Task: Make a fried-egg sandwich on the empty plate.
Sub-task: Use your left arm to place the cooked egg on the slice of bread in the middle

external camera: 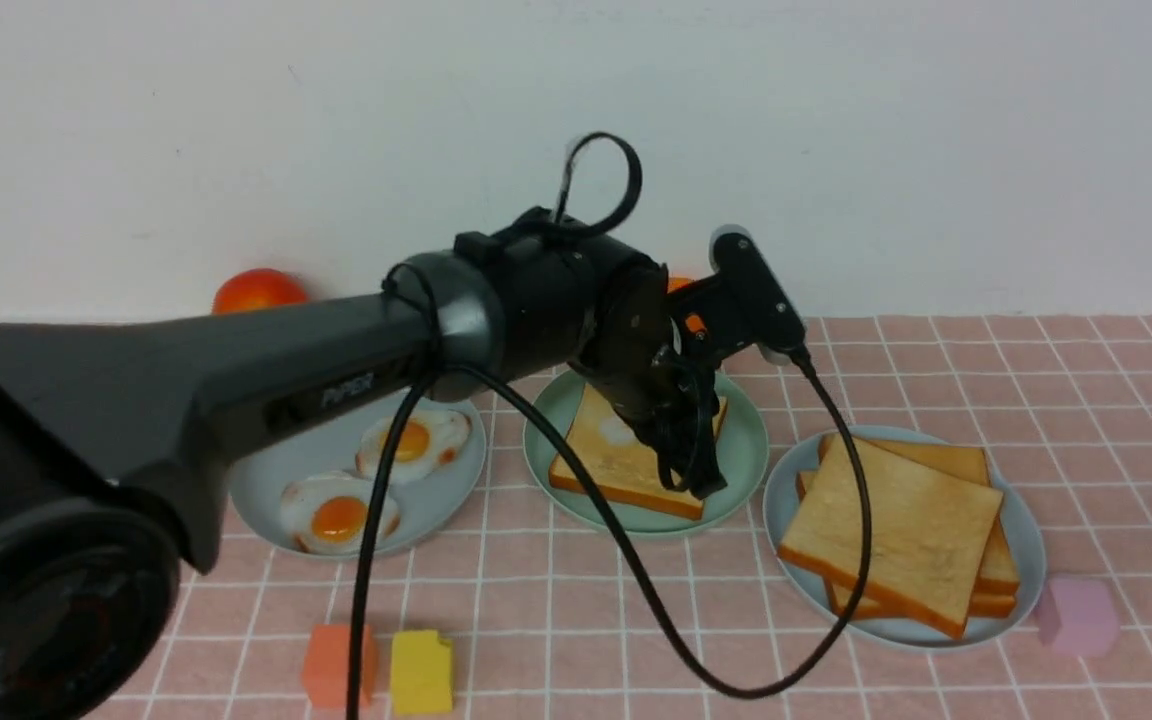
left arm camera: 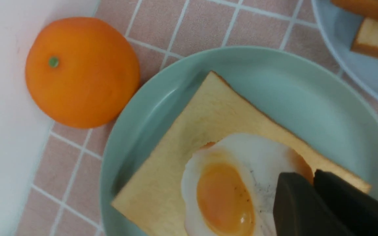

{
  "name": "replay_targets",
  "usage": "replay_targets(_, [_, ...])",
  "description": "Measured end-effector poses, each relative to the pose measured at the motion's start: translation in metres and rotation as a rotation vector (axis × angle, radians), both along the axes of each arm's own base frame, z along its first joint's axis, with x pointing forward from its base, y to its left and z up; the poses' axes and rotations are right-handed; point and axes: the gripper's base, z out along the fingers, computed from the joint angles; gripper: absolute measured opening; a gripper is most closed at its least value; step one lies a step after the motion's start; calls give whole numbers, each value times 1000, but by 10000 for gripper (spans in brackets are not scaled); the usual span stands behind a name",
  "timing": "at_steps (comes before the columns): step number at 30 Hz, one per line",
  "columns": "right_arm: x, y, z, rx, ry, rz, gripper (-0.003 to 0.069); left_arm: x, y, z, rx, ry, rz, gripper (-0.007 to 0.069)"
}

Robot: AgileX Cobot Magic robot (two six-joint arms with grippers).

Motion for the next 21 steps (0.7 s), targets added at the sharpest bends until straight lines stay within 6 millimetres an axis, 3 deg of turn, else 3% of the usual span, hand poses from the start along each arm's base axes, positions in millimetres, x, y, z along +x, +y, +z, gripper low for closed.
replay_targets(8, [-1,0,0,5,0,1,32,7,-1,2,32,-108,-41,64])
replay_targets(15, [-2,0,0,12,6,5,32,11,-2,-19,76,-88,-49,64])
replay_targets(21, [-3,2,0,29,20,17,32,11,-2,-22,71,-74,-35,64])
